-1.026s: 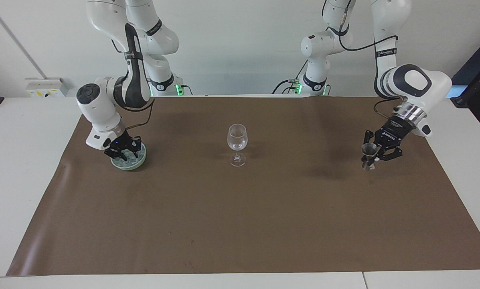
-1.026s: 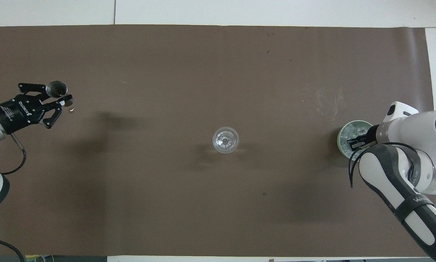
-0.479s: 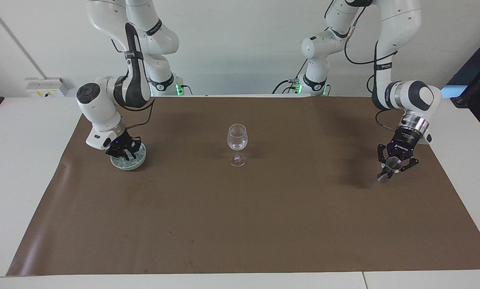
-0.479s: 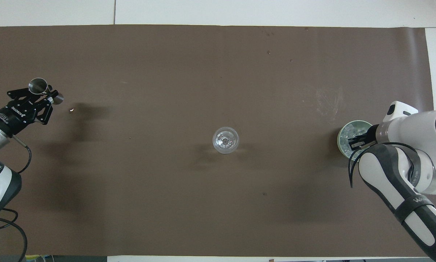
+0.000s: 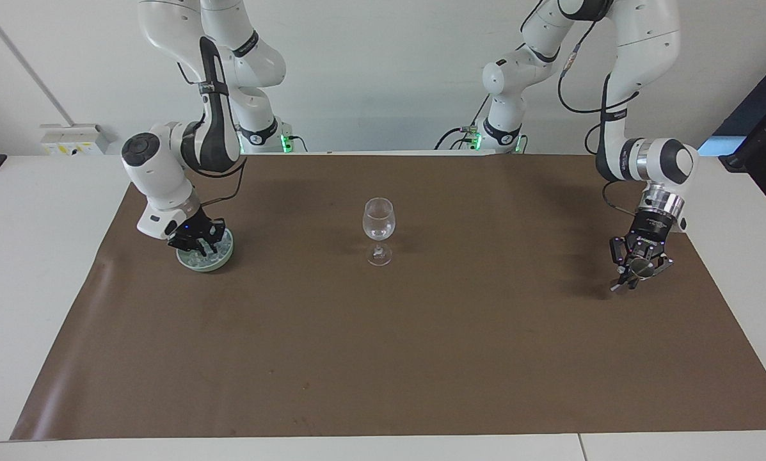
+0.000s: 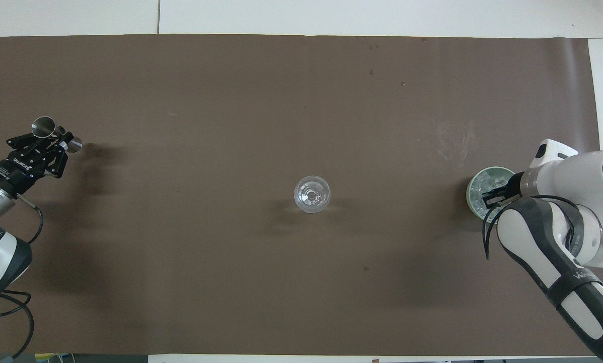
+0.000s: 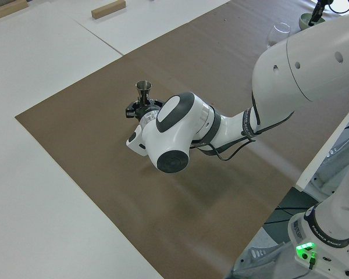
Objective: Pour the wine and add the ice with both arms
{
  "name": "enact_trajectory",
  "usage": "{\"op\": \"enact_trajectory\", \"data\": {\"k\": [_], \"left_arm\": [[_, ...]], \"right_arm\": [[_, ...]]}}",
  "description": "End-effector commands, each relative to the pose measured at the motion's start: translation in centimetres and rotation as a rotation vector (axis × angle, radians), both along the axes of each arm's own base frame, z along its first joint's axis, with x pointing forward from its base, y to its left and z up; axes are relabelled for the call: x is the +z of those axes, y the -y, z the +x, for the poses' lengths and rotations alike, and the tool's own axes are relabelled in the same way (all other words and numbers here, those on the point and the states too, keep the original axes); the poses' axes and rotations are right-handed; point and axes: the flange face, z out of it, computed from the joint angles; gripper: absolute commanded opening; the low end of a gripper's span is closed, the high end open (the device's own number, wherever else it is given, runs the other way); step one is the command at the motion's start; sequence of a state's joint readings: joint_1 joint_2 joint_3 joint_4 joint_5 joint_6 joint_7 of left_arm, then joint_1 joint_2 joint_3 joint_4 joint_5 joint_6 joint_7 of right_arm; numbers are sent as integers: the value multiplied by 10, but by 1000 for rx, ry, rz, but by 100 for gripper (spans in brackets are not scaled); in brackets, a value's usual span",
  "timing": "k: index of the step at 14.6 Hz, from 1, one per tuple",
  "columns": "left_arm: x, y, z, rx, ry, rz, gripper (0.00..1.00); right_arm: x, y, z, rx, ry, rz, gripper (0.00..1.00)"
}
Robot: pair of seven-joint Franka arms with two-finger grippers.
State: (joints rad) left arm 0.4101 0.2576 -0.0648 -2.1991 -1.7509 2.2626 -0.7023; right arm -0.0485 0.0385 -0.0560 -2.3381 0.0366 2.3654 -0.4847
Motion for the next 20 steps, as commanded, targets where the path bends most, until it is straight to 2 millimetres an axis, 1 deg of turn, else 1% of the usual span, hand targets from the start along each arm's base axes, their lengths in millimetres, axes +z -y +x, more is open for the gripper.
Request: {"op": "enact_trajectory", "data": {"k": [1,3,4,6,8,9,10,11,12,13,14,15,16,17,18,19,20], "left_arm": [[-20,-8,-10,-6,39,-27,0],[-27,-8,-11,9,43,-37,0],[-33,-5,-16,5,34,-43,0],[-35,-2,-21,6,34,-58,0],[-33,-1,-19,11,50,-72,0],[-31,0,-20,9,54,-72,0],[-33,2,-25,-1,57,-87,0],[-35,4,-39,-13,72,-97,0],[-38,-1,-52,-16,95,-78,0],[-40,0,-55,-18,95,-71,5],[-40,3,-53,-24,93,-65,58],[-40,2,-52,-24,95,-65,100],[-39,-2,-52,-19,99,-62,100],[-38,-4,-52,-16,102,-61,100],[-37,-4,-51,-18,105,-58,100],[-37,-5,-51,-19,107,-57,100],[-36,-6,-52,-26,112,-54,100]], "right_arm": [[20,0,17,-15,-19,22,9],[40,-4,27,-16,-20,25,8],[48,-5,30,-13,-14,25,9],[66,-10,35,-7,-25,30,9],[107,-26,47,-34,-43,34,9],[129,-44,53,-57,-53,34,9],[144,-60,55,-73,-62,34,9],[158,-74,58,-95,-64,33,9],[171,-90,59,-121,-63,32,9],[179,-109,60,-145,-58,31,9],[185,-133,59,-160,-51,32,9],[194,-156,58,-190,-37,35,9],[205,-183,58,-236,-19,44,9],[210,-215,56,-273,-10,55,9],[214,-245,49,-302,-3,64,9],[217,-268,44,-331,5,72,9],[222,-297,35,-344,18,85,9]]}}
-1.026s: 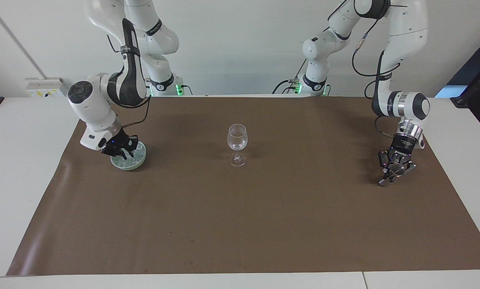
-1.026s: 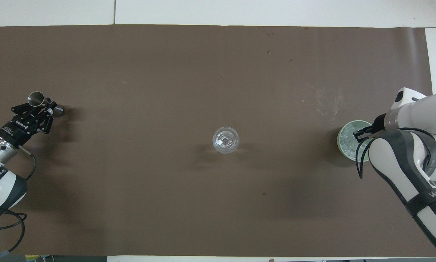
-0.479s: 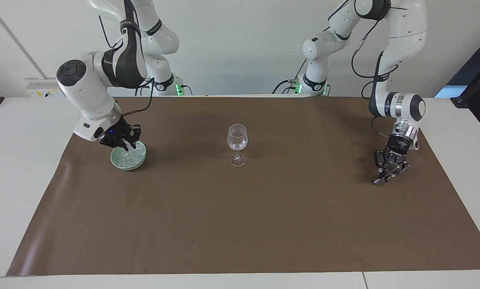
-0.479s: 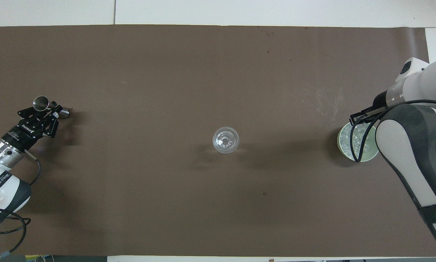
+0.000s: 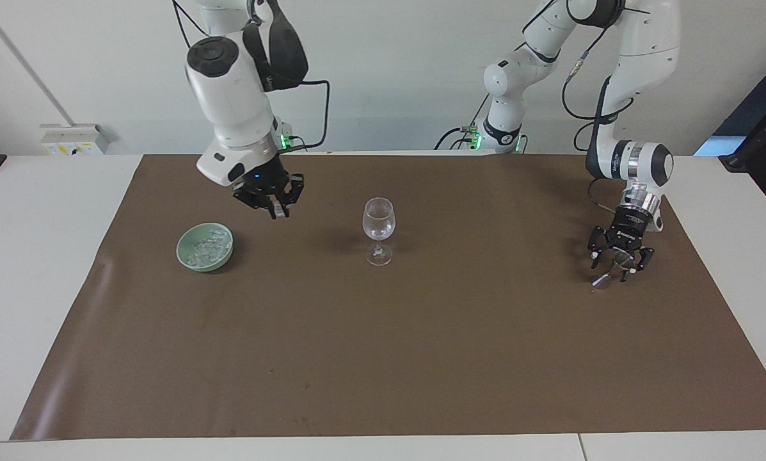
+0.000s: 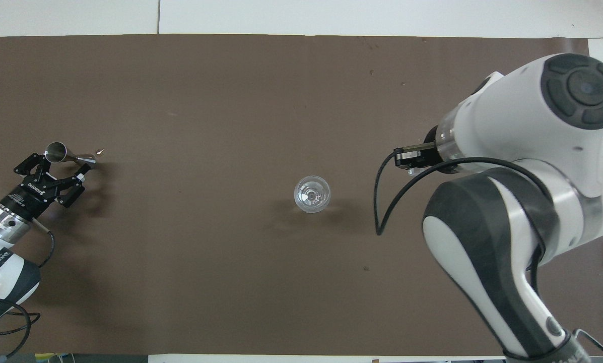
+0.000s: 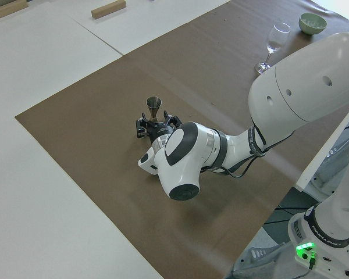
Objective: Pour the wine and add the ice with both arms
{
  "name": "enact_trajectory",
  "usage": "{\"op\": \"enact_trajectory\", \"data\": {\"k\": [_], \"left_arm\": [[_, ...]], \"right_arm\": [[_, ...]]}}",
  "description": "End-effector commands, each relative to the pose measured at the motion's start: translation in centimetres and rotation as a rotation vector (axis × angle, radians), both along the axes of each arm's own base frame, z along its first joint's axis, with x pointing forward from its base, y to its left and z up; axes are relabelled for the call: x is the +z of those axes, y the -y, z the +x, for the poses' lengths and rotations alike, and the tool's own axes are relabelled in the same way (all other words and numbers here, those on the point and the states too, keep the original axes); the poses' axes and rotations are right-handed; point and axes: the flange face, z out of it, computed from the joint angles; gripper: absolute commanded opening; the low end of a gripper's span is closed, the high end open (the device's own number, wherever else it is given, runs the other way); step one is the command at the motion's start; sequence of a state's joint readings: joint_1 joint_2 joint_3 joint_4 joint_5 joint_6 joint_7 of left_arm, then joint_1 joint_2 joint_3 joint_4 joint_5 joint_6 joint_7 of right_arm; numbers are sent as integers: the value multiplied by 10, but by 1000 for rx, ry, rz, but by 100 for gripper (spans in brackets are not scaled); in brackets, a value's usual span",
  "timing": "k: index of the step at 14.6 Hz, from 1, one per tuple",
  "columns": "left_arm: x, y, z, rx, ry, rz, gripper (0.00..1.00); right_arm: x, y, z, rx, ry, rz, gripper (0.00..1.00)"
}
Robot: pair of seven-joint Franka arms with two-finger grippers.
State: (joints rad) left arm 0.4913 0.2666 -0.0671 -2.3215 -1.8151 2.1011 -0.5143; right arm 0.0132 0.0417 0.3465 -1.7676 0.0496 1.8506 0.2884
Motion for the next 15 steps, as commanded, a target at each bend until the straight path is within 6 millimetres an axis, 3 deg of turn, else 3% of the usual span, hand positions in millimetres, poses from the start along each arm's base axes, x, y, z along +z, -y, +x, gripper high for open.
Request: {"op": "enact_trajectory", "data": {"k": [1,4,6,8,10,12,15], "left_arm": [[6,-8,-8,10,34,-3,100],[15,-27,-17,-69,26,82,100],[21,-37,-13,-179,16,167,100],[35,-56,-4,-281,24,252,100],[47,-79,3,-387,23,328,100],[66,-100,17,-535,33,423,100],[107,-113,47,-728,23,622,100]], "right_arm": [[10,-57,-9,-52,16,42,9],[10,-127,-17,-61,32,55,9],[1,-160,-17,-49,70,1,9],[-11,-167,-19,-36,72,-12,9],[-25,-159,-18,-44,57,-26,9],[-33,-159,-28,-35,45,-42,9],[-35,-161,-33,-30,43,-42,9]]}}
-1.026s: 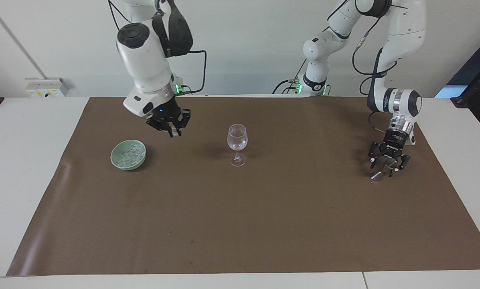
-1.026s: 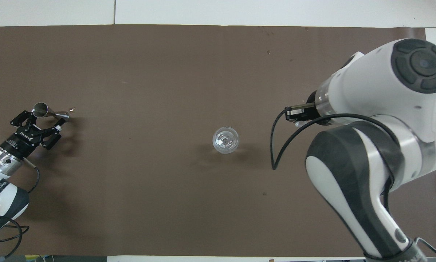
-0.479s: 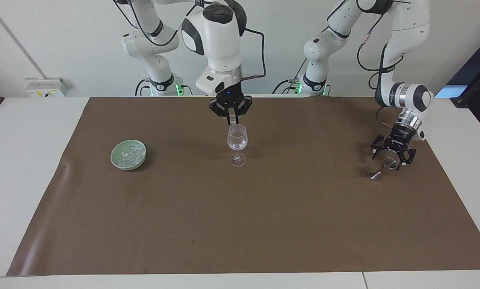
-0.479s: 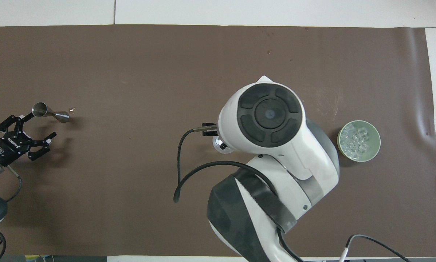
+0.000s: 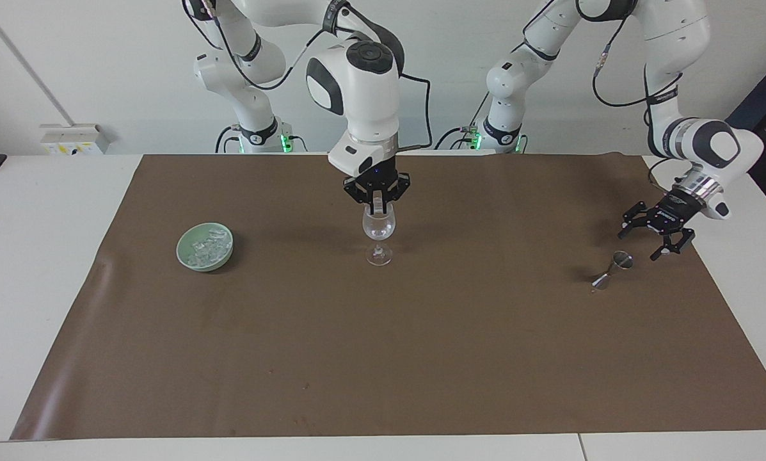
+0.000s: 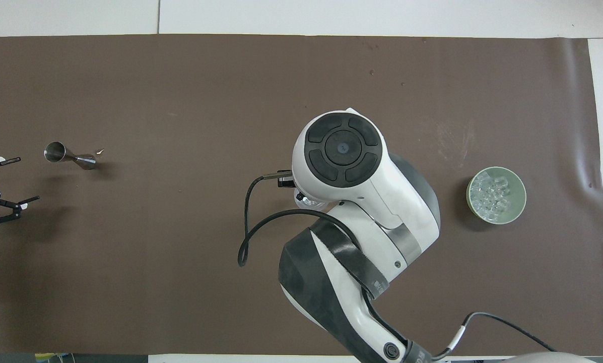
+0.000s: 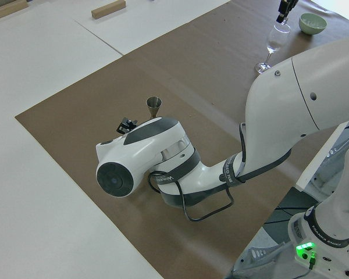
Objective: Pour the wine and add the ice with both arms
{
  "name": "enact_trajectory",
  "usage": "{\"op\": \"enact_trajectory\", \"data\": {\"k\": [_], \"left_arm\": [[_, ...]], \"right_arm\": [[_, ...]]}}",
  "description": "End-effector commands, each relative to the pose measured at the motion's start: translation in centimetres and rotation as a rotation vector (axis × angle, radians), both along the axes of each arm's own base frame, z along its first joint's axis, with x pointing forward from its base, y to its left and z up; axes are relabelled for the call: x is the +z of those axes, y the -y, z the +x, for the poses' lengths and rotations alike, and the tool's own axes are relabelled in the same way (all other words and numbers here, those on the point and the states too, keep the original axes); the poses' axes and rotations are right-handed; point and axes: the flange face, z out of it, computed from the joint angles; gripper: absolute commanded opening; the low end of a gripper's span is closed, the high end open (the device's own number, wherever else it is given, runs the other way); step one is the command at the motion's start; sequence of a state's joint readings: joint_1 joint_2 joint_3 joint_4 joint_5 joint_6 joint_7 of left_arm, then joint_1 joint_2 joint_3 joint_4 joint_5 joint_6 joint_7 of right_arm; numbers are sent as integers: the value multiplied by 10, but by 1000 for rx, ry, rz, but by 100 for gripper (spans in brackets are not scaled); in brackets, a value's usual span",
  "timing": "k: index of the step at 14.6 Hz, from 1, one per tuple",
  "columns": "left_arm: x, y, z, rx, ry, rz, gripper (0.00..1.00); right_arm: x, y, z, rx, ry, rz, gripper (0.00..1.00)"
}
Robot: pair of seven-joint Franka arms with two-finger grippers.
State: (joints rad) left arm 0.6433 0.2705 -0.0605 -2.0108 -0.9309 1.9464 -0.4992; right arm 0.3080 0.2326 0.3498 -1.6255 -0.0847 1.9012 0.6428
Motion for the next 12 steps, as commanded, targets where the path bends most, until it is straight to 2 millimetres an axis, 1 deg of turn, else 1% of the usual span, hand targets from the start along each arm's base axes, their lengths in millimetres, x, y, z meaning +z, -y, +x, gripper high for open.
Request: {"op": "enact_trajectory", "data": {"k": [1,3,4,5,6,7,8,10,12], "left_arm": [[29,-4,36,-149,10,137,100],[69,4,60,-267,36,294,100],[91,14,72,-340,40,378,100],[110,31,82,-412,45,444,100],[132,49,87,-465,57,496,100],[147,74,93,-533,63,551,100],[164,94,95,-592,69,618,100],[193,139,96,-703,96,724,100],[212,178,95,-757,137,746,100]], "right_arm": [[0,2,-9,0,14,-5,10],[-4,2,-13,3,9,-9,10],[-5,2,-14,3,8,-11,10],[-6,2,-14,4,13,-8,10],[-10,3,-17,5,11,-10,11],[-10,3,-18,5,16,-8,13],[-9,3,-18,5,17,-6,14],[-9,3,-18,4,17,-4,23],[-9,3,-17,3,18,-3,33]]}}
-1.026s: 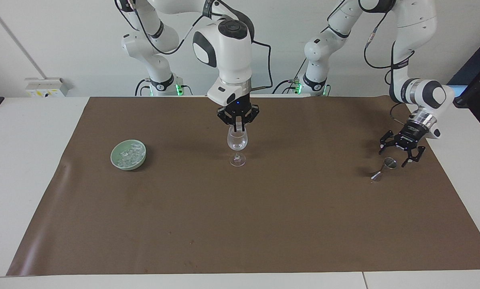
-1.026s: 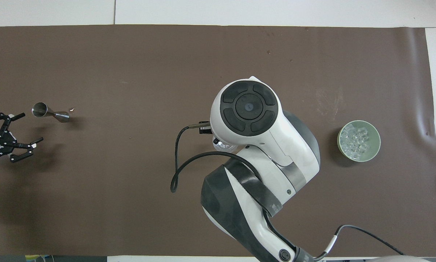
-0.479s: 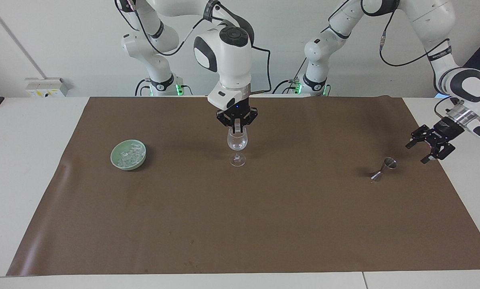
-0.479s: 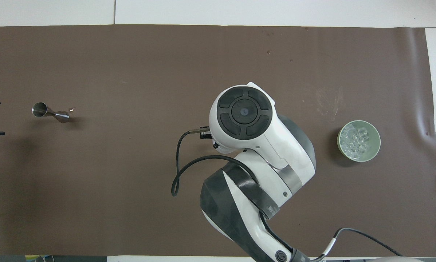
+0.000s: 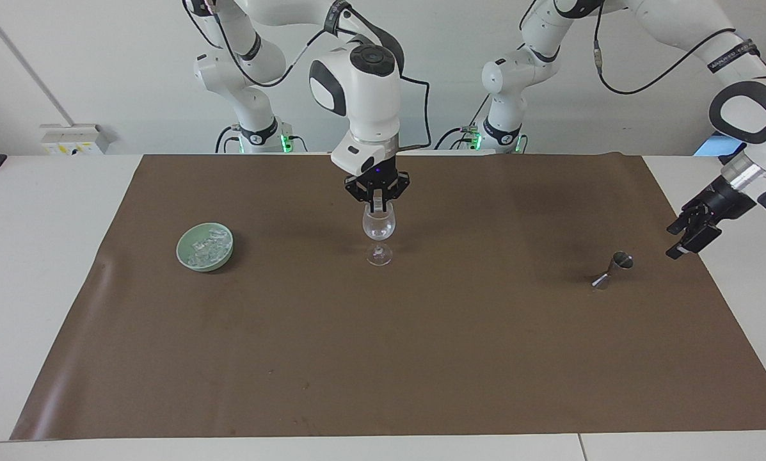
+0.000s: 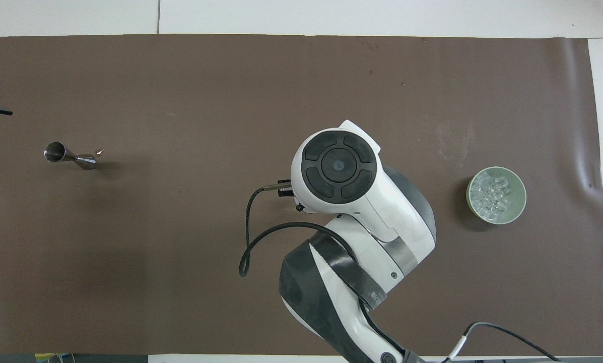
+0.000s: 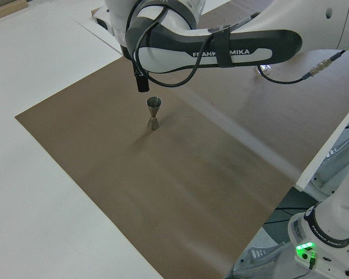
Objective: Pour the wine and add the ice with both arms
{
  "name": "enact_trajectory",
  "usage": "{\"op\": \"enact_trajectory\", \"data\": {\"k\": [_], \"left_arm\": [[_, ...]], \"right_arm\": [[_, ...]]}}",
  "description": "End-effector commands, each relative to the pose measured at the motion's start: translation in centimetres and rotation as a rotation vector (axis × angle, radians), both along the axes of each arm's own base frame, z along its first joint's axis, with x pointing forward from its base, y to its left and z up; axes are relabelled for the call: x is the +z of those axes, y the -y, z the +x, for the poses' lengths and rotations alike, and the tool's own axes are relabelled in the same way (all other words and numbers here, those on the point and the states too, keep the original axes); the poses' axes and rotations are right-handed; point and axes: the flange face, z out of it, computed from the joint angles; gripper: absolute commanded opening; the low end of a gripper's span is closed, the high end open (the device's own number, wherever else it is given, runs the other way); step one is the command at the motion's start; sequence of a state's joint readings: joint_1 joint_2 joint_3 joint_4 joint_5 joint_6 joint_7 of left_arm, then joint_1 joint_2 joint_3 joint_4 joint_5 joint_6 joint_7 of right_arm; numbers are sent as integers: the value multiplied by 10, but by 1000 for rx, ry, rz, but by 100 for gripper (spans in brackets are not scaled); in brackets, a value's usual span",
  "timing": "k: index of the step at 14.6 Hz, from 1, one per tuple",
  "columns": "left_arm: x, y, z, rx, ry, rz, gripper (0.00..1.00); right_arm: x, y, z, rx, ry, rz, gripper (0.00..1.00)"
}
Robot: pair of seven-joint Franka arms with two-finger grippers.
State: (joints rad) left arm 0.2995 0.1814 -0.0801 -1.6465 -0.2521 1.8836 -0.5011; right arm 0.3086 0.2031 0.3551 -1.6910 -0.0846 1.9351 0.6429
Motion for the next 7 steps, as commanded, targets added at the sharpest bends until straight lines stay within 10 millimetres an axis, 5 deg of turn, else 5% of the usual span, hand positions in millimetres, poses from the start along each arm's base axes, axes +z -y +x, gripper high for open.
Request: {"op": "enact_trajectory", "data": {"k": [1,5,7], "left_arm": [[27,46,-11,-101,6,48,100],[46,131,-17,-288,31,141,100],[50,152,-22,-345,40,155,100]], "right_arm": [[2,2,-6,-7,15,5,34],[7,2,-4,-7,13,5,34],[23,2,2,-13,8,3,34]]}}
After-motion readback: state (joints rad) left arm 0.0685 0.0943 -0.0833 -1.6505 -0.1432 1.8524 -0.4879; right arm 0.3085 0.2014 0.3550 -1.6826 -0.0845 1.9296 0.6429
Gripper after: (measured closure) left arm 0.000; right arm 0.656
